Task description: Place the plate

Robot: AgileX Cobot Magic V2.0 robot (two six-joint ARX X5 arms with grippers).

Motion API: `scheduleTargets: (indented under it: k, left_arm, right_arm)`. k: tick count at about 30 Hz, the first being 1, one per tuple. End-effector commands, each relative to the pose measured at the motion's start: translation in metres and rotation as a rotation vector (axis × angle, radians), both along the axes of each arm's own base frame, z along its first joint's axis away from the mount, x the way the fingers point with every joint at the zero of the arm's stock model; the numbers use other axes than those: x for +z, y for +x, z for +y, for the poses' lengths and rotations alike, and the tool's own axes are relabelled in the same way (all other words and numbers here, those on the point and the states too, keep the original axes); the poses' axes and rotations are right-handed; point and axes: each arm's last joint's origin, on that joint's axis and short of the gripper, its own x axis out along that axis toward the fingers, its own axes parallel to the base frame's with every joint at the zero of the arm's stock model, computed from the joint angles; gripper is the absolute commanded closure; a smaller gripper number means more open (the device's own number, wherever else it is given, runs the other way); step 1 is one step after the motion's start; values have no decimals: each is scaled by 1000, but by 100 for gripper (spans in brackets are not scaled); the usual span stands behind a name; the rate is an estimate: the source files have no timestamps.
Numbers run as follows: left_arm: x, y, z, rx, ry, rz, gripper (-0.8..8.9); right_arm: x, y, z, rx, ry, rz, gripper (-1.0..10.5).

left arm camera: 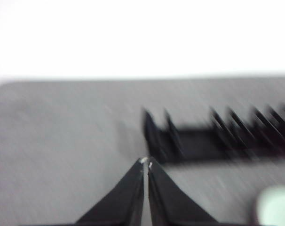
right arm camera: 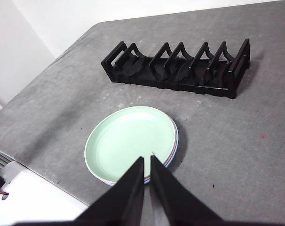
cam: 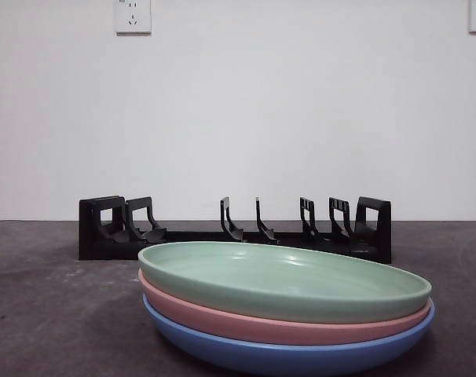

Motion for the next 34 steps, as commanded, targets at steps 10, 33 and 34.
scheduleTargets:
  k: [10,33,34]
  left_arm:
    - [-119,43,9,132,17,5,801]
    - [-186,48,8,164,-39,10,801]
    - [-186,48,8,161,-40,5,801]
  right_arm:
    - [3,0,-1,11,7,-14,926]
    - [3,0,-1,11,7,-14,926]
    - [3,0,-1,11,7,-14,926]
